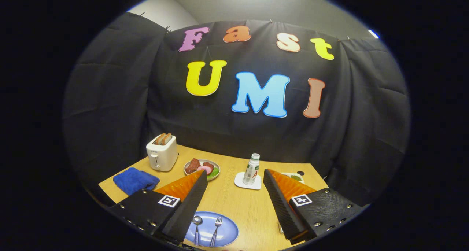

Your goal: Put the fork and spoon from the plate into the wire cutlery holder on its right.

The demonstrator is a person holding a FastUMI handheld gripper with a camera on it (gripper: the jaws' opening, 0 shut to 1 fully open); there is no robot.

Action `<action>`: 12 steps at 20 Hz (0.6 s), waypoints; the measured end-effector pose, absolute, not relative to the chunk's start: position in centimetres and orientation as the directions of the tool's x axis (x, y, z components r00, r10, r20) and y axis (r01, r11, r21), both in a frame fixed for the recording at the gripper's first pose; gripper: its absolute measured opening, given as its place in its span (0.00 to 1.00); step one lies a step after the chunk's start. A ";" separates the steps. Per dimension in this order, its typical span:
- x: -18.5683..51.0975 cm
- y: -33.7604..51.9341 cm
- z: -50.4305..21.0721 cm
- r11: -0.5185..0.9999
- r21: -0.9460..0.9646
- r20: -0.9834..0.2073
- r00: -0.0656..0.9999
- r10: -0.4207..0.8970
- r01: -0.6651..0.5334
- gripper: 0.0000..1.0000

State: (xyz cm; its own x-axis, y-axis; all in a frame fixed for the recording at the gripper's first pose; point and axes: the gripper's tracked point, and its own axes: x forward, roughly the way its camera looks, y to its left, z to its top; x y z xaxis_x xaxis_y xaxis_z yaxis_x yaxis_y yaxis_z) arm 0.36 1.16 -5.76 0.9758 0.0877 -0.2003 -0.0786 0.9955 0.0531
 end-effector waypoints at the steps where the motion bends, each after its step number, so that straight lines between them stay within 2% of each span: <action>1: 0.4 1.3 -6.6 0.995 0.053 -0.231 0.968 0.097 -0.087 0.95; 7: 0.0 3.7 -14.1 0.982 0.006 -0.470 0.866 0.170 -0.190 0.95; 12: -1.6 5.0 -22.6 0.970 0.052 -0.692 0.692 0.206 -0.237 0.95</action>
State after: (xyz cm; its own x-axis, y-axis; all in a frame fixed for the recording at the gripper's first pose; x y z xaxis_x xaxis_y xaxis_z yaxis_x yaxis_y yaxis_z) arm -1.63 5.00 -22.56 0.6920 0.2063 -0.6918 -0.2369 0.9701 0.0523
